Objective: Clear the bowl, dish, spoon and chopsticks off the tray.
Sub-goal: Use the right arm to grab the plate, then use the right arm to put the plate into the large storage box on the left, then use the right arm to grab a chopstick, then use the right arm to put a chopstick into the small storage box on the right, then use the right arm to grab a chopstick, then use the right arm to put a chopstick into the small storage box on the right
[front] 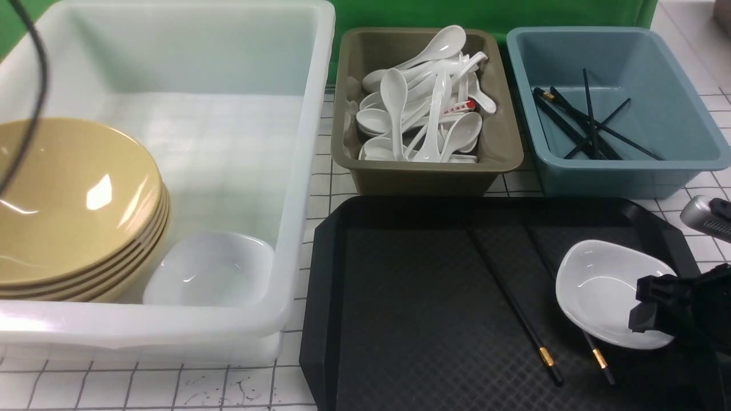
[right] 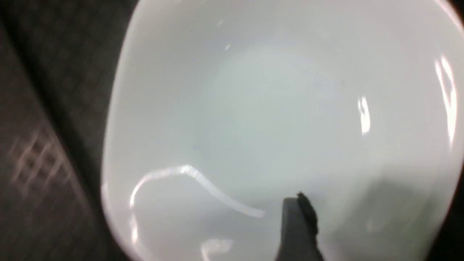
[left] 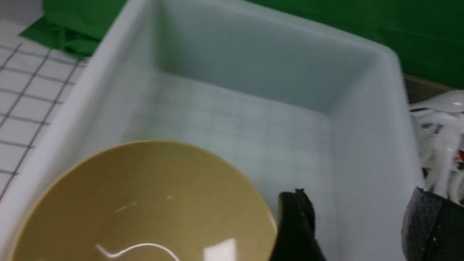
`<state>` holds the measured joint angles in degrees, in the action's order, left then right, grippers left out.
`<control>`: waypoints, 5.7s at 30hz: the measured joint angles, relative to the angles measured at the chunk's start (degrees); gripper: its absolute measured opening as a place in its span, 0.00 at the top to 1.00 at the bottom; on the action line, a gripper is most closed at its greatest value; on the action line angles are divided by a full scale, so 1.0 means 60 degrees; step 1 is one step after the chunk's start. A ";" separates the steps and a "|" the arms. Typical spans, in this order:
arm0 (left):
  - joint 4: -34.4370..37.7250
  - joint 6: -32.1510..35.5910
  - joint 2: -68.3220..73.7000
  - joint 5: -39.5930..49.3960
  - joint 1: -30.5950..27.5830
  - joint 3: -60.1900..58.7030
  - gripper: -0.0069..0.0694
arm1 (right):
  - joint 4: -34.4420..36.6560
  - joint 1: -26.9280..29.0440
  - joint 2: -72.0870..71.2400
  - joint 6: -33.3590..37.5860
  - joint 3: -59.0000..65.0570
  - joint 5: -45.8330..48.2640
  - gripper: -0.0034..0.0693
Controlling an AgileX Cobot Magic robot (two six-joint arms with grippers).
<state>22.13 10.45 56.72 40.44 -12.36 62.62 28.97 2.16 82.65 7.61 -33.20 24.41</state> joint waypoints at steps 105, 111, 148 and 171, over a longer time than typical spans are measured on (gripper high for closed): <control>-0.2101 0.0561 -0.4331 -0.3970 0.1400 -0.5299 0.92 | -0.7490 -0.3538 -0.1156 -0.1698 -0.4525 -0.0289 0.85; -0.2016 0.0561 -0.4331 -0.3946 0.1400 -0.5376 0.92 | -0.8580 -0.1554 0.0638 -0.3849 -0.5707 -0.3451 0.79; -0.1621 0.0596 -0.4331 -0.3416 0.1400 -0.5376 0.92 | -0.4691 -0.5520 0.3615 0.0102 -0.5466 0.4907 0.49; -0.1429 0.0589 -0.4331 -0.3864 0.1400 -0.5426 0.92 | -0.6186 -0.3595 0.0179 0.0379 -0.7089 0.0813 0.84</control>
<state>13.55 13.99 30.74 17.26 -3.96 30.06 -8.14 -19.41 83.72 9.89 -75.73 29.29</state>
